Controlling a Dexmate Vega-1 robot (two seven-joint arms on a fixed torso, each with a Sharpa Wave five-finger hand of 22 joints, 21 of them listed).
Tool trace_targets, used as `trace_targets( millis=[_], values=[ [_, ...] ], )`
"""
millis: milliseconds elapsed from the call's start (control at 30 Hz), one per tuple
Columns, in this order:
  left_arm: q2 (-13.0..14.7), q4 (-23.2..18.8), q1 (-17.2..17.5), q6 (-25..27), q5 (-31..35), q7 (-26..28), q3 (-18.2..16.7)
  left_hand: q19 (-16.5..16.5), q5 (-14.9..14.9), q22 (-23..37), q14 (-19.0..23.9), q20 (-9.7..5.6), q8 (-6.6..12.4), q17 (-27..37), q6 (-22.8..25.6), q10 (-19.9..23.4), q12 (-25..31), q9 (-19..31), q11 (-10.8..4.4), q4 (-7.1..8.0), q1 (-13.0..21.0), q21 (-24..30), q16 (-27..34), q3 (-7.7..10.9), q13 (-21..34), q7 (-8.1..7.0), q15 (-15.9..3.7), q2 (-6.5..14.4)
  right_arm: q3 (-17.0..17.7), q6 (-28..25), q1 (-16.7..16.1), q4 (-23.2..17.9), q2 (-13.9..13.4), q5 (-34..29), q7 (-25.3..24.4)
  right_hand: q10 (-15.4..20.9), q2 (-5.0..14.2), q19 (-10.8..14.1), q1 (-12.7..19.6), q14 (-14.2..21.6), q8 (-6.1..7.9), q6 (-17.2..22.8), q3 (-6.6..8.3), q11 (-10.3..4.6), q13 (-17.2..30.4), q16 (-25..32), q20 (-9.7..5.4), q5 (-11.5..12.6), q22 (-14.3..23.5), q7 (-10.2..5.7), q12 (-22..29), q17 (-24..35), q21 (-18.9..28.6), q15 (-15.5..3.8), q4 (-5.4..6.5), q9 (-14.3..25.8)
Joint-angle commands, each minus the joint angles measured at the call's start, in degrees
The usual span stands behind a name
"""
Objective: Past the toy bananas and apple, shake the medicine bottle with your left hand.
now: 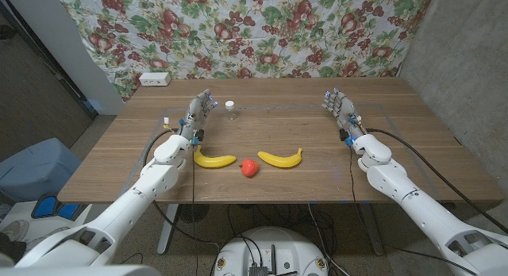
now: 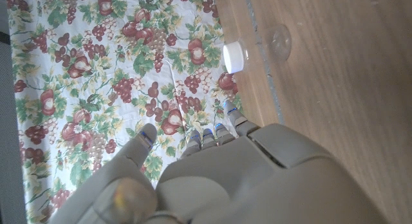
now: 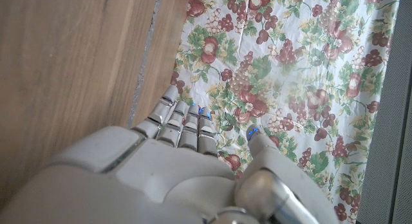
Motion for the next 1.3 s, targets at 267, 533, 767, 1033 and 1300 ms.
trace_targets(
  millis=[267,533,767,1033,1300],
  values=[
    [-1.41,-3.59,4.88,-9.07,4.63,8.98,-2.08,2.74,-0.04,0.37,2.66,1.31,0.55,0.23,2.1,2.47,0.84,0.28,-0.14,-1.27,0.49,0.22,0.73,0.48,0.27,-0.4,0.08,2.92,0.58,2.26,-4.19,-3.27,1.47,0.74,-2.53,1.88,-0.23,1.69,0.39,1.82,0.44,1.24,0.07,1.11,-0.62,0.97,1.54,-0.05,0.18,0.93,0.65,-0.18,-0.46,0.86,-1.2,0.12],
    [-0.91,-3.8,5.05,-9.16,5.99,10.11,-2.29,3.93,-0.51,0.46,4.25,1.81,0.59,0.1,3.47,3.41,0.77,0.32,-0.06,-3.37,0.79,-0.01,0.62,-0.09,0.31,-0.89,0.41,1.19,0.39,1.94,-4.62,-3.69,1.61,0.92,-2.69,3.36,-0.43,2.95,0.45,2.96,0.5,1.68,-0.1,1.94,-1.0,1.61,2.55,-0.06,0.24,1.3,1.11,-0.3,-0.87,1.7,-2.01,0.16],
    [0.25,-4.14,4.56,-8.22,8.66,11.86,-2.2,6.06,-1.13,0.58,7.36,4.34,0.72,0.19,6.02,4.86,0.7,0.42,-0.25,-7.44,1.79,-0.43,0.77,-1.07,0.41,-2.43,1.96,-0.76,0.14,0.79,-5.49,-5.52,1.05,0.28,-4.01,4.78,-0.52,3.76,0.61,4.65,0.63,2.32,-0.18,2.73,-1.23,2.47,3.95,0.05,0.33,1.16,1.53,-0.35,-1.35,2.39,-2.83,0.21],
    [1.2,-3.7,3.55,-6.94,10.38,12.46,-1.83,7.78,-1.3,0.78,10.79,5.74,0.64,0.29,7.17,7.28,1.21,0.5,0.13,-9.74,2.57,-0.45,1.25,-1.14,0.53,-2.62,2.39,-0.68,-0.14,0.29,-5.74,-6.34,0.78,-0.12,-4.36,5.07,-0.5,4.14,0.94,5.59,0.74,2.79,-0.1,2.94,-1.32,2.99,4.33,0.21,0.37,1.29,1.57,-0.32,-1.68,2.68,-3.51,0.24],
    [2.2,-3.06,2.22,-5.84,12.81,13.38,-1.26,8.04,-1.39,0.83,11.94,5.9,0.69,0.33,7.76,8.27,1.37,0.52,-0.11,-10.72,3.07,-0.62,1.31,-1.02,0.58,-2.53,2.28,-0.42,-0.36,0.54,-5.5,-6.18,1.05,-0.41,-4.4,5.32,-0.48,4.32,1.15,5.82,0.8,3.08,-0.04,3.07,-1.37,3.21,4.35,0.3,0.39,1.29,1.62,-0.25,-1.92,2.61,-3.94,0.26]
  ],
)
